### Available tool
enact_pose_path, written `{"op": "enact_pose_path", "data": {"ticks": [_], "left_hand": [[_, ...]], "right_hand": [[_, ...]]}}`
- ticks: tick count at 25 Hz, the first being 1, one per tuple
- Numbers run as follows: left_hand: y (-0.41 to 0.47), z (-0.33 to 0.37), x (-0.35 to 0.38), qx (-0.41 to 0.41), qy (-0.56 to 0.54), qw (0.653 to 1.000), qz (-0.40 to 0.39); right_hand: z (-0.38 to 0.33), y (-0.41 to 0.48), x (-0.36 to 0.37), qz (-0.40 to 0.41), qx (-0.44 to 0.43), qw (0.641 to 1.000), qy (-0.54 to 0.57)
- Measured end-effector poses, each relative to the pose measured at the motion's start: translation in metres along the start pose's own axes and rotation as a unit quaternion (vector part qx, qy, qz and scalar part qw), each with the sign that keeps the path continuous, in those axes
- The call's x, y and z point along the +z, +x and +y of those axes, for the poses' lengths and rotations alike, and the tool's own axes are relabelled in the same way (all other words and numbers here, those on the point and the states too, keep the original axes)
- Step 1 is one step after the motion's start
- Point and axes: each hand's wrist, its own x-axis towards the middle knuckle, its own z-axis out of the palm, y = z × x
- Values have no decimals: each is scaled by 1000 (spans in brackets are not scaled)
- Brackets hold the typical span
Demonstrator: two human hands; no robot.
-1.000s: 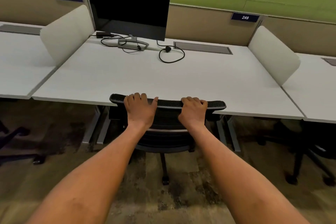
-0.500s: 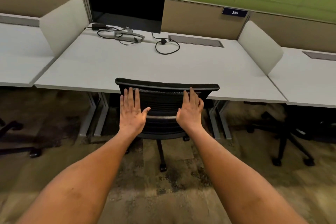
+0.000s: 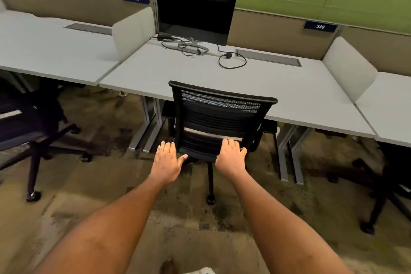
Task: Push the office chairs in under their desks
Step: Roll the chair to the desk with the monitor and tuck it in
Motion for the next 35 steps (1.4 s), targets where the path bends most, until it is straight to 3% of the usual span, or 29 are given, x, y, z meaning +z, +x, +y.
{"op": "enact_pose_path", "data": {"ticks": [8,16,27,35], "left_hand": [[-133,-29,5,-97,-1,995,-22],[-232,-93,-38,-179,-16,983,27],[-351,-281,-156,-232,-48,969,77],[-405,-416,-224,-270,0,958,94]], "right_hand": [[-37,-104,28,-106,-57,993,17],[-130,-180,38,-149,-143,978,-29],[-367,-277,59,-149,-220,964,-22],[-527,-320,74,-140,-283,949,-10]]}}
